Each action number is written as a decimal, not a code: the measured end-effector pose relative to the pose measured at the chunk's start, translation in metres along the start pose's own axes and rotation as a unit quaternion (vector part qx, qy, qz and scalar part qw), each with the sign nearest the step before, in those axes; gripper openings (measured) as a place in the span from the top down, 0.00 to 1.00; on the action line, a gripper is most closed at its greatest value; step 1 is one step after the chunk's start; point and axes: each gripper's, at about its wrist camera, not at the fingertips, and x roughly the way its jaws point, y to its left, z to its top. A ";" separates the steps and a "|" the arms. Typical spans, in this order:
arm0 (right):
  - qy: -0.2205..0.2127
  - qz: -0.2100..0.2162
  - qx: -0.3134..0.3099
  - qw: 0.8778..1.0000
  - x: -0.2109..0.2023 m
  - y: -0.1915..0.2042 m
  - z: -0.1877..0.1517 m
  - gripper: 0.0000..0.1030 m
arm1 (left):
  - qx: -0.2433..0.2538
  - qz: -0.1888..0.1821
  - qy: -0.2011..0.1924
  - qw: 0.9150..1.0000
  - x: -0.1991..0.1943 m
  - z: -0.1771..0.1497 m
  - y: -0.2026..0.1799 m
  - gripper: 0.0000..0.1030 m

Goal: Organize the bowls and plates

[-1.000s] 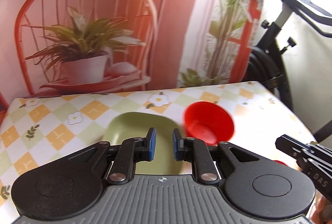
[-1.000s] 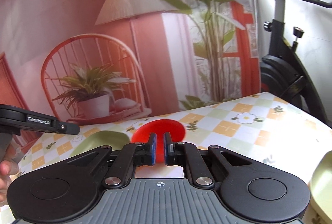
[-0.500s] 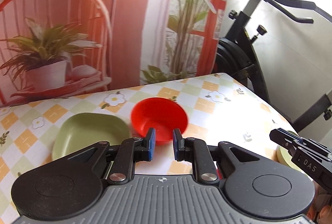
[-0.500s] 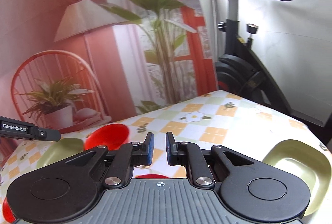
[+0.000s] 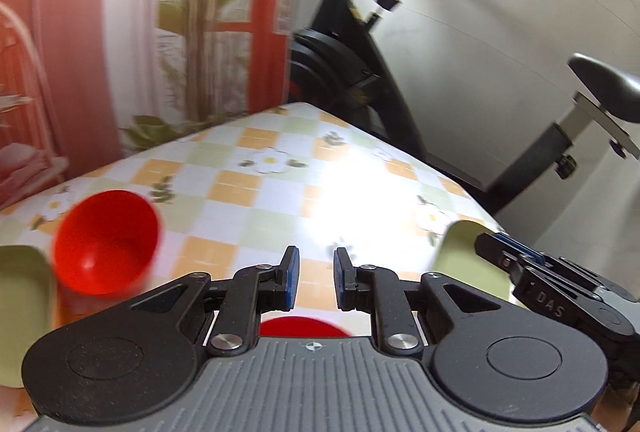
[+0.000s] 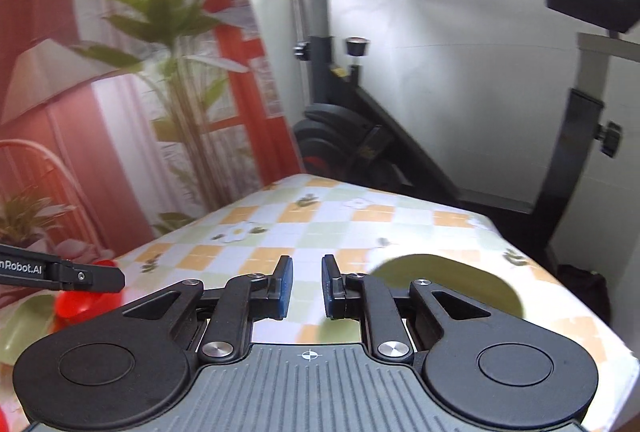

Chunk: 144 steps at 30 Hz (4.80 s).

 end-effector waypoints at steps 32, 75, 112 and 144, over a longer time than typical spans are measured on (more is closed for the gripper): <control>0.023 -0.170 0.154 0.973 0.021 -0.103 -0.044 0.88 | 0.014 -0.071 0.105 0.992 0.110 -0.022 -0.069 0.63; 0.030 0.034 0.069 0.997 -0.003 0.053 0.016 0.93 | -0.063 0.040 -0.005 0.997 -0.053 -0.007 0.032 0.84; 0.101 0.237 -0.150 0.955 0.081 0.326 -0.005 0.94 | -0.232 0.155 -0.059 0.958 -0.141 -0.067 0.242 0.83; 0.180 0.205 -0.178 0.946 0.131 0.338 -0.056 0.95 | -0.240 0.143 0.016 0.960 -0.101 -0.087 0.272 0.82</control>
